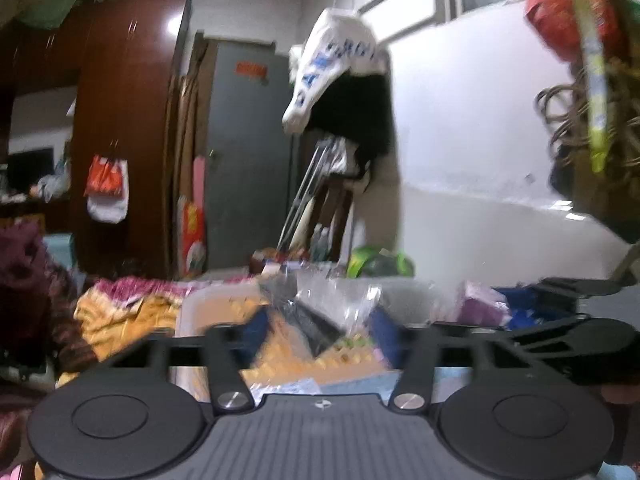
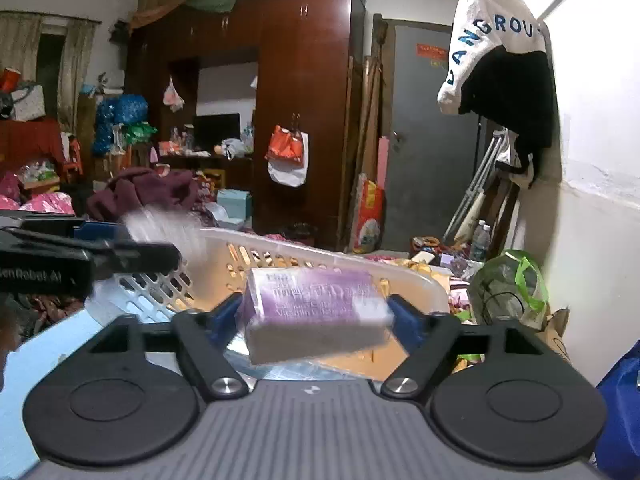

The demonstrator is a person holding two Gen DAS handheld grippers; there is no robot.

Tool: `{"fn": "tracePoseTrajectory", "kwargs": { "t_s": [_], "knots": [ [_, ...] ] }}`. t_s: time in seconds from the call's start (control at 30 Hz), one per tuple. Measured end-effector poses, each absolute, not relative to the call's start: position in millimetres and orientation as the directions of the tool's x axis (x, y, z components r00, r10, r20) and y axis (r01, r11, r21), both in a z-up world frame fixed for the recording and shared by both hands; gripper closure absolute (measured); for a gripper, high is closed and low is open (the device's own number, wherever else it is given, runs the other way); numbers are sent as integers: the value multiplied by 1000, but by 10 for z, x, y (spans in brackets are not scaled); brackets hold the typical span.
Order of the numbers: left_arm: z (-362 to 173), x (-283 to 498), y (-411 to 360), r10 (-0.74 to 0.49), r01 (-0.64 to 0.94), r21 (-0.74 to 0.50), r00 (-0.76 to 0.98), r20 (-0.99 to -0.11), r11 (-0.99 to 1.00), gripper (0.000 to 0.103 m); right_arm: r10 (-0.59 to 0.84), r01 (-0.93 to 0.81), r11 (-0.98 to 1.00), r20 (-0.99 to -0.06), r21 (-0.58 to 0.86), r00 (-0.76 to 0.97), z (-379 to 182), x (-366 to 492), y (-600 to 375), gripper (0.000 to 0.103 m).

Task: Organize objects
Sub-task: 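Carry the bag and purple box into the white basket and release both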

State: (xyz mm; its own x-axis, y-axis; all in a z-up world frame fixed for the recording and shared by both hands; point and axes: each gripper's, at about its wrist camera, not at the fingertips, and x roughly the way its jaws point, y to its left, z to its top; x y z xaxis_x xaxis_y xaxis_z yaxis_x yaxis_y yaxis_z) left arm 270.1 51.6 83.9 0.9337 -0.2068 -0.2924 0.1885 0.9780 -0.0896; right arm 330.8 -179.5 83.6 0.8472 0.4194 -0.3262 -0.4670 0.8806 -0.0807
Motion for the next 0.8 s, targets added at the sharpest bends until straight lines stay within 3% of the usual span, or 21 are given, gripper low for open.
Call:
{"fn": "tracePoseTrajectory", "kwargs": {
  "t_s": [0.1, 0.17, 0.27, 0.4, 0.6, 0.67, 0.73, 0.8],
  "knots": [
    [791, 2514, 554, -181, 169, -68, 945, -273, 983, 23, 424, -457, 887, -266, -74, 866, 819, 3017, -1943, 0],
    [809, 2236, 590, -180, 173, -47, 953, -245, 984, 21, 430, -453, 890, -237, -52, 871, 741, 2711, -2109, 0],
    [658, 1697, 683, -161, 157, -36, 967, -198, 987, 6, 463, -470, 882, -218, 23, 859, 525, 2379, -2326, 0],
    [307, 1381, 864, -128, 102, -114, 958, -258, 988, 6, 454, -456, 889, -237, 47, 859, 160, 2114, -2447, 0],
    [68, 1601, 1016, -139, 81, -188, 938, -318, 979, 6, 436, -451, 893, -248, -3, 865, 148, 2199, -2244, 6],
    [27, 1675, 1016, -130, 72, -179, 932, -338, 981, 6, 440, -459, 889, -263, -11, 859, 123, 2226, -2186, 12],
    [-35, 1684, 1054, -159, 83, -213, 916, -368, 974, 7, 470, -495, 869, -310, -1, 827, 68, 2283, -2142, 27],
    [-62, 1710, 1094, -192, 106, -236, 904, -382, 966, 7, 495, -517, 856, -316, 19, 809, 13, 2273, -2135, 30]
  ]
}}
